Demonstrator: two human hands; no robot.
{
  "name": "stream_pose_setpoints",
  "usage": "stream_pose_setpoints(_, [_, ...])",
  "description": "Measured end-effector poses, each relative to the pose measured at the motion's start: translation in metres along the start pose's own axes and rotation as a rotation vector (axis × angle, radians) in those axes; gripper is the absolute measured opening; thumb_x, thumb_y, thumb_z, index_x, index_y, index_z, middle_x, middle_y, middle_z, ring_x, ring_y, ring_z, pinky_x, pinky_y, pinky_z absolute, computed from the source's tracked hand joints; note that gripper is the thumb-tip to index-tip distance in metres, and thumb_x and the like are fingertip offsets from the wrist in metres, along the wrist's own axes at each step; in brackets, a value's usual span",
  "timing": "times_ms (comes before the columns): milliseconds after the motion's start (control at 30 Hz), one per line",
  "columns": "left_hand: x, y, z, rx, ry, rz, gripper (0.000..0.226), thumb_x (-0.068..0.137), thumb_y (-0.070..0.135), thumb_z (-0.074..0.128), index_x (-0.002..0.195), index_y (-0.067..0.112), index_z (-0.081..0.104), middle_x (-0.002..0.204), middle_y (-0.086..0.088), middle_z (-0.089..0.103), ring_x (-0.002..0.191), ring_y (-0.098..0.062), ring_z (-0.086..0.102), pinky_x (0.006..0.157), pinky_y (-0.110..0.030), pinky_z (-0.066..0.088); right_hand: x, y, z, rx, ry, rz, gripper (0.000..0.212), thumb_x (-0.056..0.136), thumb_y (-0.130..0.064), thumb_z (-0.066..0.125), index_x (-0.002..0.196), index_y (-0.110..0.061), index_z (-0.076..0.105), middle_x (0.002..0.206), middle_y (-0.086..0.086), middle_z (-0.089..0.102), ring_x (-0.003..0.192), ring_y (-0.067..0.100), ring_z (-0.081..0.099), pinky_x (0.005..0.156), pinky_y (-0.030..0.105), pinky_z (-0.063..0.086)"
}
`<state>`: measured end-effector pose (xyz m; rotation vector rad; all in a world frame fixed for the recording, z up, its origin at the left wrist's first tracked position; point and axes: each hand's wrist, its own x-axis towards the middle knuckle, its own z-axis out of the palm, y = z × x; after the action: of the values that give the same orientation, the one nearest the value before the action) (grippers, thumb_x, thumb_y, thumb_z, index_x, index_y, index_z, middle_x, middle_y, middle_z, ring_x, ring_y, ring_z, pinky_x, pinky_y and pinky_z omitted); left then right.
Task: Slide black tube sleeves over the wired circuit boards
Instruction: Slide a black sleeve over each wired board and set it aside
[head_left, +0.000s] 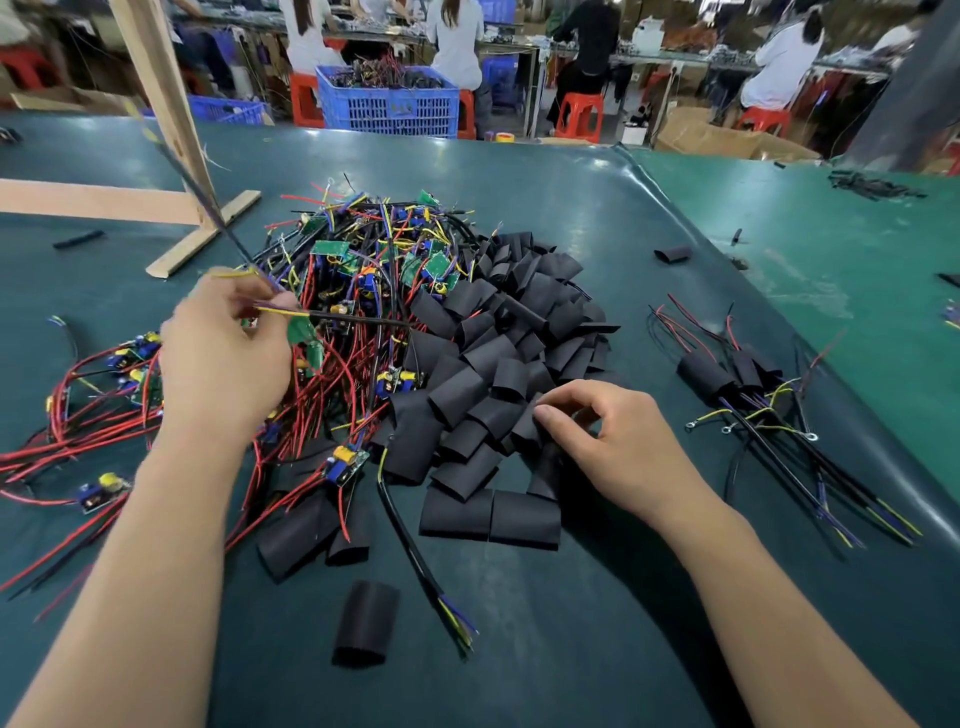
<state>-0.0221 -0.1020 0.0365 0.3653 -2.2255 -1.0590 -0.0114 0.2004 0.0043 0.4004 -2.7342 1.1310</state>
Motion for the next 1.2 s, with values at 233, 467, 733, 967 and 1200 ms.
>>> stream_pose_setpoints(233, [0.006,0.014,-0.008,-0.781,0.194,-0.134,0.014,0.094,0.011,0.061,0.085,0.02,0.055,0.091,-0.012,0.062,0.075,-0.027,0.067,0.076,-0.041,0.061,0.001,0.0,0.001,0.027,0.009,0.017,0.009,0.092,-0.032,0.066,0.093,-0.027,0.072,0.085,-0.015,0.069,0.073,0.008,0.062,0.071,0.023,0.051])
stream_pose_setpoints(467, [-0.007,0.052,0.012,-1.16,-0.058,-0.269,0.024,0.086,-0.004,0.068,0.086,0.014,0.052,0.078,-0.004,0.066,0.07,-0.021,0.067,0.078,-0.032,0.057,0.001,0.0,0.004,0.092,0.021,0.013,0.005,0.091,-0.027,0.068,0.087,-0.026,0.072,0.078,-0.014,0.069,0.069,0.008,0.061,0.068,0.019,0.05])
stream_pose_setpoints(733, [-0.03,0.07,0.027,-1.157,-0.337,-0.075,0.031,0.079,0.001,0.07,0.108,0.009,0.063,0.08,0.002,0.073,0.084,-0.023,0.071,0.072,-0.025,0.056,0.002,-0.009,0.001,0.351,0.043,0.058,0.008,0.092,-0.02,0.068,0.089,-0.015,0.074,0.076,-0.008,0.071,0.064,0.006,0.058,0.059,0.019,0.046])
stream_pose_setpoints(967, [-0.065,0.076,0.052,-0.419,-0.453,0.547,0.031,0.079,0.0,0.078,0.105,0.013,0.067,0.097,0.009,0.073,0.089,0.002,0.068,0.085,-0.021,0.054,-0.001,-0.027,-0.002,1.113,-0.139,0.054,0.042,0.076,-0.029,0.073,0.113,-0.012,0.064,0.094,0.008,0.072,0.075,0.02,0.068,0.058,0.026,0.055])
stream_pose_setpoints(1200, [-0.068,0.064,0.056,-0.29,-0.452,0.694,0.015,0.082,0.01,0.077,0.096,0.01,0.073,0.105,0.004,0.072,0.104,-0.013,0.065,0.094,-0.029,0.049,0.005,-0.03,0.003,1.18,0.132,0.269,0.009,0.088,-0.009,0.062,0.097,-0.006,0.064,0.085,0.009,0.073,0.064,0.016,0.07,0.057,0.022,0.055])
